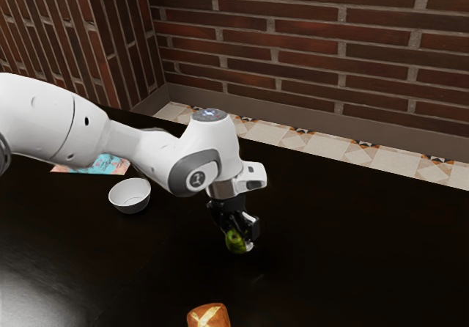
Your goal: Place the pear in the bowl.
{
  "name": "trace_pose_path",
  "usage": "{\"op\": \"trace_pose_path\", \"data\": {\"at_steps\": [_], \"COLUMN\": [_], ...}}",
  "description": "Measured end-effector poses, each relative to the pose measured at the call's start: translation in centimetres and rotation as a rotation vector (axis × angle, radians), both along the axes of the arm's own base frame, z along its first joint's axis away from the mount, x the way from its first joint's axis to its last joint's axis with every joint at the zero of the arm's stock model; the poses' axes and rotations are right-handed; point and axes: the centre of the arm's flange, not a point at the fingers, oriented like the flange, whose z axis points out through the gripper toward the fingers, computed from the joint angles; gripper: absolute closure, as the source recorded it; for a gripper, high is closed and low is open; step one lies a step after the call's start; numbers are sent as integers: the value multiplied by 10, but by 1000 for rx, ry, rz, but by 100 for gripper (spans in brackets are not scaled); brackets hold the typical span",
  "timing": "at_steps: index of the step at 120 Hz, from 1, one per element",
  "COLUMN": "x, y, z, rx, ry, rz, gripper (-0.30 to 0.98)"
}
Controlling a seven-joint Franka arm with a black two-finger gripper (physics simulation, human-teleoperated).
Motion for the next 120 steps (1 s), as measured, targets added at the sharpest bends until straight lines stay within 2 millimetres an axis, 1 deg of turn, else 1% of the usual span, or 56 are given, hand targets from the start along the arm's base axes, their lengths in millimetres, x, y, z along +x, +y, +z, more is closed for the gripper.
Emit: {"op": "trace_pose_path", "data": {"at_steps": [9, 30, 41, 56, 72, 80, 87, 98, 106, 111, 120], "x": [8, 18, 33, 52, 64, 67, 67, 65, 62, 60, 58], "y": [21, 64, 96, 150, 203, 231, 251, 268, 284, 290, 294], "z": [14, 34, 52, 69, 73, 75, 77, 79, 78, 74, 62], "rx": [32, 85, 109, 143, 174, 189, 198, 203, 207, 207, 203], "ry": [0, 23, 25, 39, 71, 86, 99, 117, 133, 144, 170], "rz": [23, 69, 104, 156, 192, 212, 223, 218, 220, 215, 195], "gripper": [48, 50, 51, 51, 51, 46, 43, 40, 38, 37, 36]}}
